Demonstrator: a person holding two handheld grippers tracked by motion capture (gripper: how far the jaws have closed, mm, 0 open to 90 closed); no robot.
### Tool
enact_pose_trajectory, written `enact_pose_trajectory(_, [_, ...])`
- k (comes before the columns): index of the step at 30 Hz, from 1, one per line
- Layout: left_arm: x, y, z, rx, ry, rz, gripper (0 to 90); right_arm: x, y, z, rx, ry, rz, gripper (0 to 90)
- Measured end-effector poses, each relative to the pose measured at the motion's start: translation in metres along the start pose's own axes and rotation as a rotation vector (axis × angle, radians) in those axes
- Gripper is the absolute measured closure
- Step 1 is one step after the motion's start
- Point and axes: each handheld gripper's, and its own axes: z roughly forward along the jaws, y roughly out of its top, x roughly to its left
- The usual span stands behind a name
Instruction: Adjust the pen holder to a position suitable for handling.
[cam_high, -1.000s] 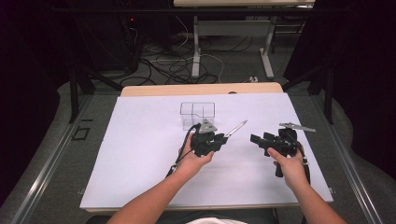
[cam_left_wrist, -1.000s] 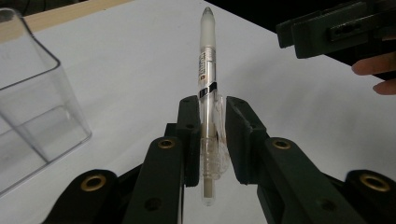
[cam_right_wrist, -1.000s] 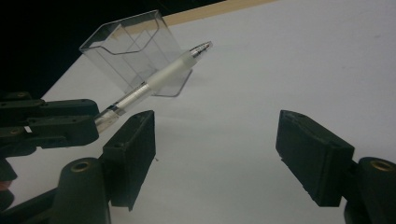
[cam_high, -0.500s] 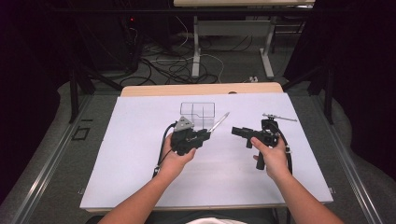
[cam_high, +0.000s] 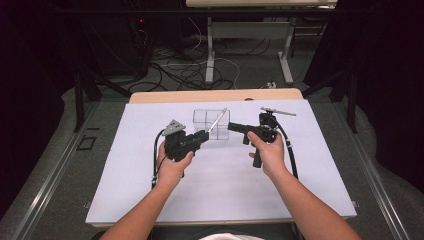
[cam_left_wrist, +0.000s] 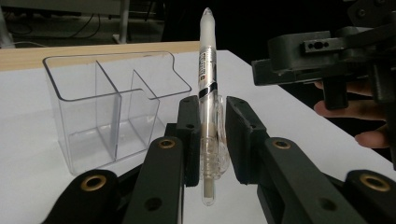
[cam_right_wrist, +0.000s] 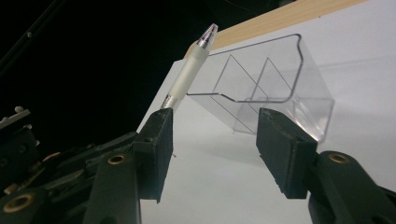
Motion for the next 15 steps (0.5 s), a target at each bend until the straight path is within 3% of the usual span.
enact_pose_trajectory(10, [0.003, 0.001, -0.002, -0.014, 0.004, -0.014, 76.3, 0.013, 0.007, 0.022, -0.01, 0.045, 0.057, 53.1])
enact_pose_trajectory(15, [0.003, 0.0, -0.001, -0.016, 0.0, -0.015, 76.3, 0.014, 0.008, 0.029, -0.016, 0.065, 0.13, 52.9])
